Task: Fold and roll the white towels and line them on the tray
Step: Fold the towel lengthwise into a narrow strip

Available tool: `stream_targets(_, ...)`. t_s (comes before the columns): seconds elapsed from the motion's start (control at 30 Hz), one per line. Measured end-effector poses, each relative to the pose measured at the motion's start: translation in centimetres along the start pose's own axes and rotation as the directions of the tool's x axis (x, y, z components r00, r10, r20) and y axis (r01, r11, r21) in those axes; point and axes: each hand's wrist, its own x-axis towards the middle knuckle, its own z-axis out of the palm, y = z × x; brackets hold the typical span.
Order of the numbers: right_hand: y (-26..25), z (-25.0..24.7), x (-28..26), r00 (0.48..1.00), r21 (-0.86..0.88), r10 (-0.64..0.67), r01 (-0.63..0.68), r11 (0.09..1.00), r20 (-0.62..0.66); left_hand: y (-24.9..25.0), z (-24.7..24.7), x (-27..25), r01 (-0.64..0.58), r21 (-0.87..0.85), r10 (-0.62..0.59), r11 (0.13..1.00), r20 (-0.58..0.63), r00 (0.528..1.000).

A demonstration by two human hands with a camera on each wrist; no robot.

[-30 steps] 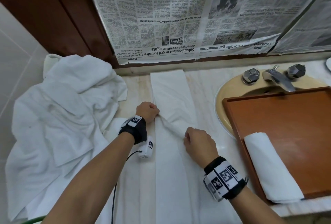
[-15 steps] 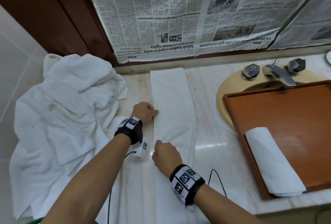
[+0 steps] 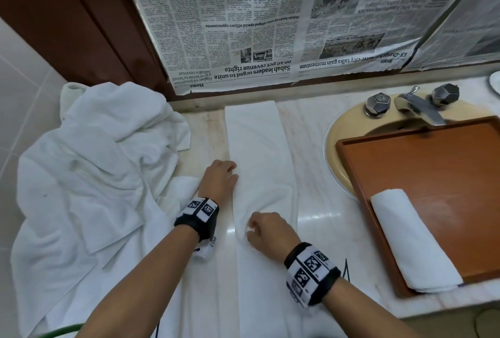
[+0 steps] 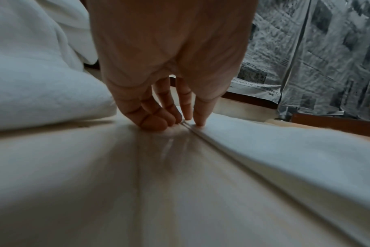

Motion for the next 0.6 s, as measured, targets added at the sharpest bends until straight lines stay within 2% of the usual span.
stream_targets(0.07,0.6,-0.5,1.0,0.992,-0.001,-0.043,0.043,0.999,-0.122,-0.1,0.0,-0.1,0.006,0.036,-0.007,0.999,0.018,1.0)
stream_targets(0.13,1.0,-0.7,2.3,0.966,-0.098,-0.122,0.102,0.99,-0.228,-0.1,0.1,-0.5,0.002,0.094,-0.006,0.996,0.047,0.999)
stream_targets(0.27,2.0,-0.8,4.0,0.973,-0.319,-0.136,0.071,0.945,-0.186,-0.2,-0.2,-1.4,-0.013,0.195,0.004,0.981,0.045,0.999)
stream_targets(0.33,3.5,-1.1,4.1,0.971,-0.283,-0.086,0.019,0.959,-0.225,-0.2,-0.5,-1.6,0.0,0.217,-0.01,0.976,0.046,0.999)
stream_targets(0.4,5.0,-1.8,4.0,0.94,-0.17,-0.054,-0.004,0.986,-0.338,-0.3,-0.5,-2.0,-0.009,0.229,0.0,0.973,0.038,0.999)
stream_targets(0.47,5.9,-2.2,4.0,0.901,-0.21,-0.107,0.019,0.978,-0.421,-0.2,-0.1,-2.7,-0.061,0.235,0.057,0.97,0.023,0.998)
stream_targets(0.5,5.8,-2.1,4.1,0.905,-0.249,-0.145,0.045,0.967,-0.401,-0.1,0.3,-3.1,-0.091,0.246,0.085,0.965,0.034,0.996)
stream_targets(0.6,5.3,-1.1,4.5,0.975,-0.368,-0.151,0.082,0.926,-0.164,0.1,2.0,-4.3,-0.166,0.359,0.113,0.919,0.164,0.98)
